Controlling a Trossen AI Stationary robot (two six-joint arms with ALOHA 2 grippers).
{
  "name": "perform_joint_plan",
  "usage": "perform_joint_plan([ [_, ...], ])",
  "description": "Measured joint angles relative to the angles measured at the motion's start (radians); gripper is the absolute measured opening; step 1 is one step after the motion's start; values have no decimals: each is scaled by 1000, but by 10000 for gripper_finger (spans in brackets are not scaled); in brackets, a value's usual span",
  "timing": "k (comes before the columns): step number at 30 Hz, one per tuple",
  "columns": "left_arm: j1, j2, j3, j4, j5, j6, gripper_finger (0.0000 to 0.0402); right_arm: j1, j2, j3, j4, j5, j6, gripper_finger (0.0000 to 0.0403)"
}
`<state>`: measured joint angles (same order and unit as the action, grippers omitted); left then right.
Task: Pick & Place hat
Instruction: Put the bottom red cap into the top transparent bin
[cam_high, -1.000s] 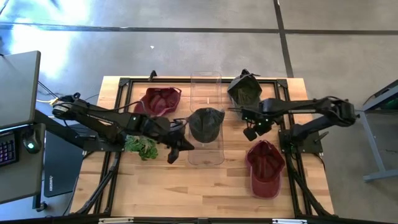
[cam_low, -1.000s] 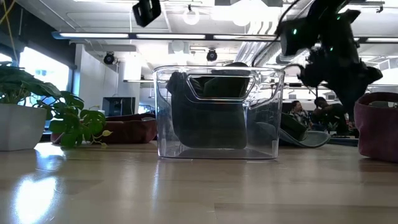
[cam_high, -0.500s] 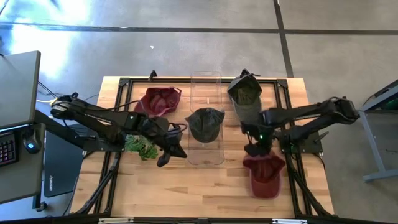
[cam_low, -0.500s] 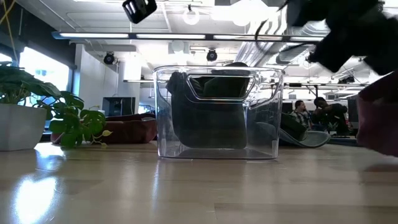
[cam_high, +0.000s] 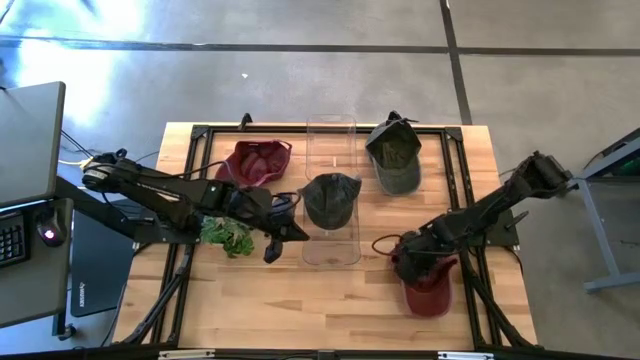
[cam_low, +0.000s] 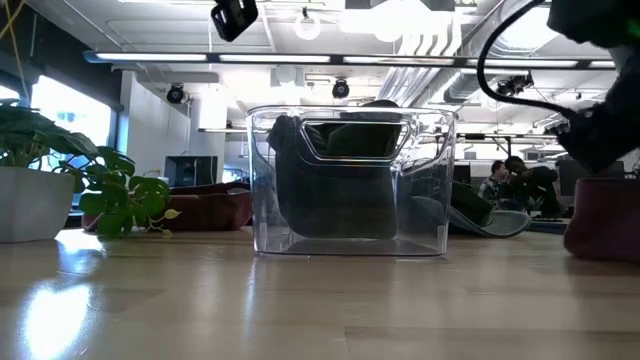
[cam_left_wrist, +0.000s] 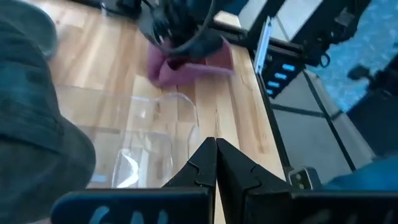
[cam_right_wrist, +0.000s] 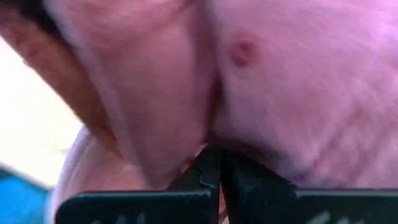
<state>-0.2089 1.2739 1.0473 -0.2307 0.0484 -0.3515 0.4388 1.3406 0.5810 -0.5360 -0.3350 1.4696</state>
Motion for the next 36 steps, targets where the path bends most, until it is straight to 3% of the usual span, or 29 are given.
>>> perform_joint_plan([
  [3,0,0,0,1,-26,0,1,-15,-18,-5,19,-90,-49,0],
  [9,0,-2,0,1,-62,-26,1,-27,-132,150,-236,-97,-120,0],
  [13,0,-3,0,5,-79,-52,1,-30,-216,206,-345,-48,-98,0],
  [16,0,-3,0,5,-95,-62,1,-40,-253,157,-406,53,19,0],
  [20,0,-3,0,5,-118,-72,1,-47,-260,8,-255,43,118,0],
  [26,0,-3,0,6,-148,-72,1,-48,-211,-174,172,171,169,0],
  [32,2,-3,0,5,-160,-73,1,-50,-242,-94,64,146,122,0],
  [36,2,-3,0,6,-173,-74,1,-50,-251,37,12,183,-32,0],
])
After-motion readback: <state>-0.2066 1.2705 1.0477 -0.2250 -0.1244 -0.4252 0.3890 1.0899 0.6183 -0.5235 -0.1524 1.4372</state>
